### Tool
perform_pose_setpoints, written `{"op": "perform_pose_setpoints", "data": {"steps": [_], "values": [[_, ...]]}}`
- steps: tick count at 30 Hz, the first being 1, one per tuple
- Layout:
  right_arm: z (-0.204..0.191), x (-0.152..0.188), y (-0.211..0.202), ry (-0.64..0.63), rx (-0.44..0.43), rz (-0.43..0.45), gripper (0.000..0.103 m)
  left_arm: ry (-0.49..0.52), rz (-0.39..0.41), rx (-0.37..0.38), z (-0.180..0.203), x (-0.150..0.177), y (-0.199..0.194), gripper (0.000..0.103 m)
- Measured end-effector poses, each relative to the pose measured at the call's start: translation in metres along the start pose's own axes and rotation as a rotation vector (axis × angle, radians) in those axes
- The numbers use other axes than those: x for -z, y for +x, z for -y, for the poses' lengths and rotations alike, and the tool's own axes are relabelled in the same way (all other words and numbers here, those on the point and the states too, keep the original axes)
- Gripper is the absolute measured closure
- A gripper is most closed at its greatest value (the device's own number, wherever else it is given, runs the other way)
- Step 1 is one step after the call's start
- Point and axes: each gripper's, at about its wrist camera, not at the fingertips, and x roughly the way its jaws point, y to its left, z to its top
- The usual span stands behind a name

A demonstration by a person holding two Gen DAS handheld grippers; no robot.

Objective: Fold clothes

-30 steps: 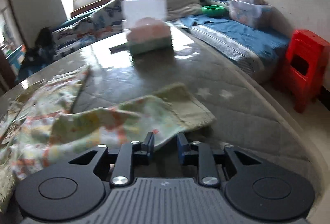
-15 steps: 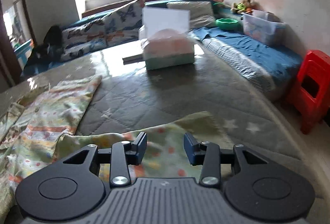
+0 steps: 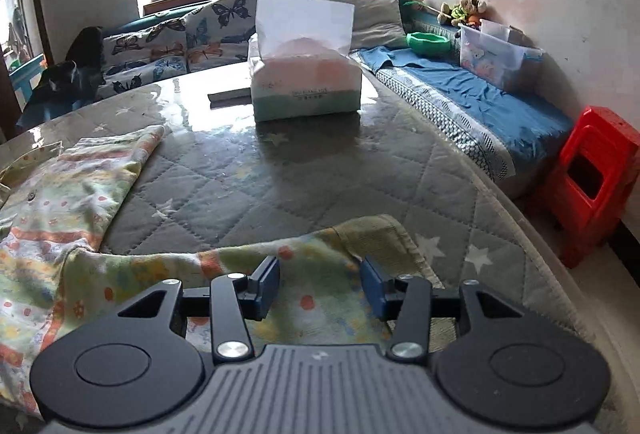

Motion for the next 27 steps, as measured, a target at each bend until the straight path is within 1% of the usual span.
{"op": "perform_pose_setpoints", "data": {"steps": [1, 4, 6, 9, 12, 14, 18, 22, 24, 27], "values": [[-0.005, -0.001, -0.003, -0.016, -0.010, 0.009, 0.050, 0.004, 0.011, 0.000, 0.001, -0.004, -0.001, 0.036], [-0.024, -0.003, -0.016, -0.067, -0.068, 0.034, 0.048, 0.029, 0.046, 0.009, 0.010, -0.019, 0.000, 0.035], [-0.038, -0.003, -0.023, -0.107, -0.111, 0.046, 0.040, 0.050, 0.071, 0.020, 0.018, -0.029, 0.002, 0.035], [-0.059, 0.002, -0.028, -0.167, -0.176, 0.046, 0.036, 0.074, 0.088, 0.046, 0.034, -0.047, 0.015, 0.038], [-0.077, 0.010, -0.029, -0.227, -0.215, 0.053, 0.033, 0.098, 0.086, 0.085, 0.051, -0.061, 0.032, 0.045], [-0.085, 0.014, -0.026, -0.249, -0.227, 0.047, 0.032, 0.113, 0.082, 0.109, 0.061, -0.068, 0.045, 0.052], [-0.089, 0.020, -0.020, -0.246, -0.237, 0.025, 0.032, 0.151, 0.079, 0.131, 0.082, -0.083, 0.069, 0.053], [-0.086, 0.023, -0.015, -0.222, -0.244, 0.005, 0.030, 0.165, 0.058, 0.140, 0.092, -0.096, 0.098, 0.054], [-0.085, 0.023, -0.012, -0.213, -0.245, 0.002, 0.025, 0.176, 0.049, 0.143, 0.096, -0.101, 0.113, 0.056], [-0.085, 0.024, -0.010, -0.213, -0.250, -0.001, 0.021, 0.197, 0.030, 0.147, 0.102, -0.105, 0.132, 0.057]]}}
